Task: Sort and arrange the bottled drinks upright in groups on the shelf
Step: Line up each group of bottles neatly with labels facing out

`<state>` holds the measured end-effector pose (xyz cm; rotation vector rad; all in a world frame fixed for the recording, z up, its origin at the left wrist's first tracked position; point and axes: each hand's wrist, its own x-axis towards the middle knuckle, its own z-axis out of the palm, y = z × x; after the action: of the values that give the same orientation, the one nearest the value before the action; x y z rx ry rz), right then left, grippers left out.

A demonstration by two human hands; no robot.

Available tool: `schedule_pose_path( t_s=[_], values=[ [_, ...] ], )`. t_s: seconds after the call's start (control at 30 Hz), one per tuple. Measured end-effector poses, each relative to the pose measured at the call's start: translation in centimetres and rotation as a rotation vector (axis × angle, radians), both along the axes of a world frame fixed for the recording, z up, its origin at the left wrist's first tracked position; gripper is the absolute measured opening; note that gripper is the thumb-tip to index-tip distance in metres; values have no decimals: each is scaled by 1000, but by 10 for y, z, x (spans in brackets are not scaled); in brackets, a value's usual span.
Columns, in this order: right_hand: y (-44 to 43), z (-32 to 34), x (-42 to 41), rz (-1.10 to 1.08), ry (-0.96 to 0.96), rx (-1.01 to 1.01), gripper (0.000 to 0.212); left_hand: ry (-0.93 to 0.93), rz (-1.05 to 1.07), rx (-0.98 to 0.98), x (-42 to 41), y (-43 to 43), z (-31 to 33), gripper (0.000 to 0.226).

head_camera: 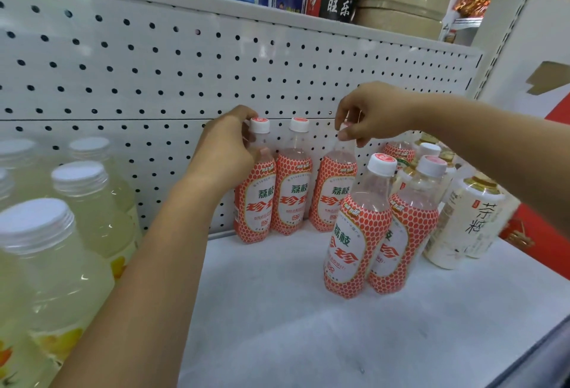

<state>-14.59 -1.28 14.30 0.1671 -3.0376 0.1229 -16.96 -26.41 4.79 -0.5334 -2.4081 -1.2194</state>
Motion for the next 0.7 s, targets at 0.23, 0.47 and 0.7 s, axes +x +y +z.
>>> schedule_pose_path(
  t_s=[0.23, 0.47, 0.7],
  values=[
    [-29, 10, 29, 124, -114, -91, 21, -59, 15, 11, 7, -3, 11, 64],
    [-65, 4, 34, 232, -111, -229, 25, -168, -120, 41, 32, -24, 33, 49],
    [-67, 10, 43, 240, -117, -314, 39, -398, -344, -210, 36, -14, 29, 61]
  ],
)
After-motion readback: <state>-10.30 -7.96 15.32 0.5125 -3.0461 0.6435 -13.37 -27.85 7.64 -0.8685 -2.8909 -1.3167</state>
